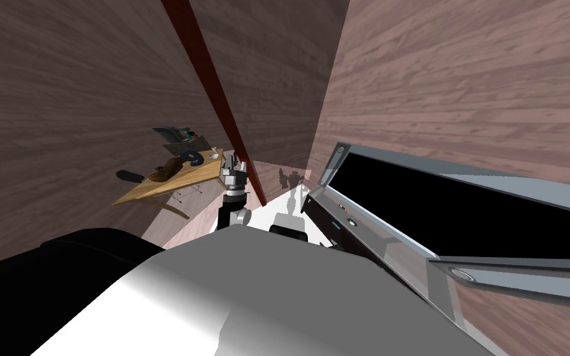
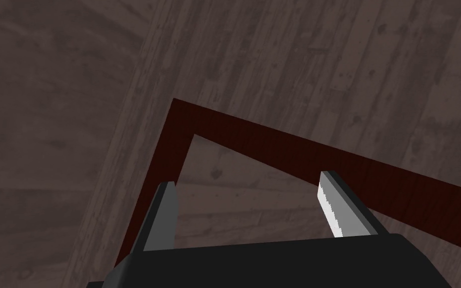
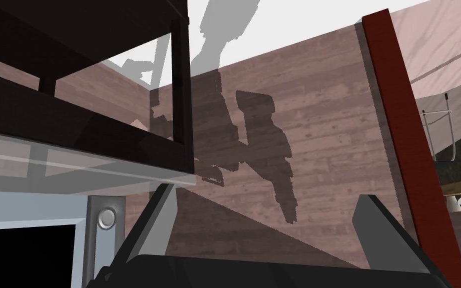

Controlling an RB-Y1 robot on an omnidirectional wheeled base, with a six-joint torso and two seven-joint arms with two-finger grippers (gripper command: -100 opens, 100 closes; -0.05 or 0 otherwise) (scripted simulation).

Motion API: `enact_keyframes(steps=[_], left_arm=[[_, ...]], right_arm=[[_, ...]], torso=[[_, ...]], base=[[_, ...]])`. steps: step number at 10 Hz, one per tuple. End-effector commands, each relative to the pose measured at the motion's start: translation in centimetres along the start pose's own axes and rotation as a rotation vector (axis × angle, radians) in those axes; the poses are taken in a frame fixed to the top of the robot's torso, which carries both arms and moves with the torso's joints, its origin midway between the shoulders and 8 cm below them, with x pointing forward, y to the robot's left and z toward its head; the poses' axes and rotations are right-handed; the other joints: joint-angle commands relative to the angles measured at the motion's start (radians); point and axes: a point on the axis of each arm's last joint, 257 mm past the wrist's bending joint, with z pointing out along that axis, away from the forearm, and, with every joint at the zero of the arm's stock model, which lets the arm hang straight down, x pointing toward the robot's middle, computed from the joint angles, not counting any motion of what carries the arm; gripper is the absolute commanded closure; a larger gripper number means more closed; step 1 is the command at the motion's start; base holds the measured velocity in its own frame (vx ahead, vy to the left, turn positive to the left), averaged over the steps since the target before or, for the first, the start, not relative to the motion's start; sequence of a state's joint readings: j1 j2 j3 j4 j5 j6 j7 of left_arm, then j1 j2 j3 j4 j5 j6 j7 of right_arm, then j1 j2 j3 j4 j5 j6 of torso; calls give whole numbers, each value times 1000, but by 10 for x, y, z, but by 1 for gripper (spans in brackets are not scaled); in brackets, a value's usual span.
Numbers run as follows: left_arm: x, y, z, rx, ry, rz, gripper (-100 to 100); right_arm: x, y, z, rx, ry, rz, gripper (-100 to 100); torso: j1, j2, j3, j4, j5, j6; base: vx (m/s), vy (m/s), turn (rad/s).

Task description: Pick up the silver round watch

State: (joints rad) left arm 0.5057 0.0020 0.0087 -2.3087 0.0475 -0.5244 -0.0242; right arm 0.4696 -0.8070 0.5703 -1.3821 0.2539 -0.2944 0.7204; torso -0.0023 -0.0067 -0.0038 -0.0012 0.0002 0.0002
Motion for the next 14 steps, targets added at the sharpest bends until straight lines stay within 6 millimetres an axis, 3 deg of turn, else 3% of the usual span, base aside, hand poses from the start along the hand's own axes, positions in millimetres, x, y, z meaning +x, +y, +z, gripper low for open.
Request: enact_keyframes(steps=[1,2,4,5,8,9,13,14], left_arm=[[0,0,0,0,0,0,0],[0,0,0,0,0,0,0],[0,0,0,0,0,0,0],[0,0,0,0,0,0,0],[0,0,0,0,0,0,0],[0,0,0,0,0,0,0],[0,0,0,0,0,0,0],[0,0,0,0,0,0,0]], right_arm=[[19,-13,-6,17,42,-36,-100],[19,-13,-6,17,42,-36,-100],[61,-47,-30,55,169,-166,-100],[67,-54,-35,65,186,-170,-100],[122,-113,-88,119,384,-350,-100],[122,-113,-88,119,385,-350,-100],[167,-172,-159,152,597,-536,-100],[167,-172,-159,152,597,-536,-100]], torso=[[0,0,0,0,0,0],[1,2,1,0,0,1],[2,5,3,1,0,0],[1,1,0,0,0,0],[0,-1,-1,0,0,0],[-2,-2,-1,0,0,0],[-1,-2,-1,0,0,0],[-1,-3,-2,-1,0,0]], base=[[84,-17,95],[25,-1,-10],[103,-14,231],[119,-32,91],[142,-47,204],[123,-49,87],[139,-55,165],[106,-57,43]])
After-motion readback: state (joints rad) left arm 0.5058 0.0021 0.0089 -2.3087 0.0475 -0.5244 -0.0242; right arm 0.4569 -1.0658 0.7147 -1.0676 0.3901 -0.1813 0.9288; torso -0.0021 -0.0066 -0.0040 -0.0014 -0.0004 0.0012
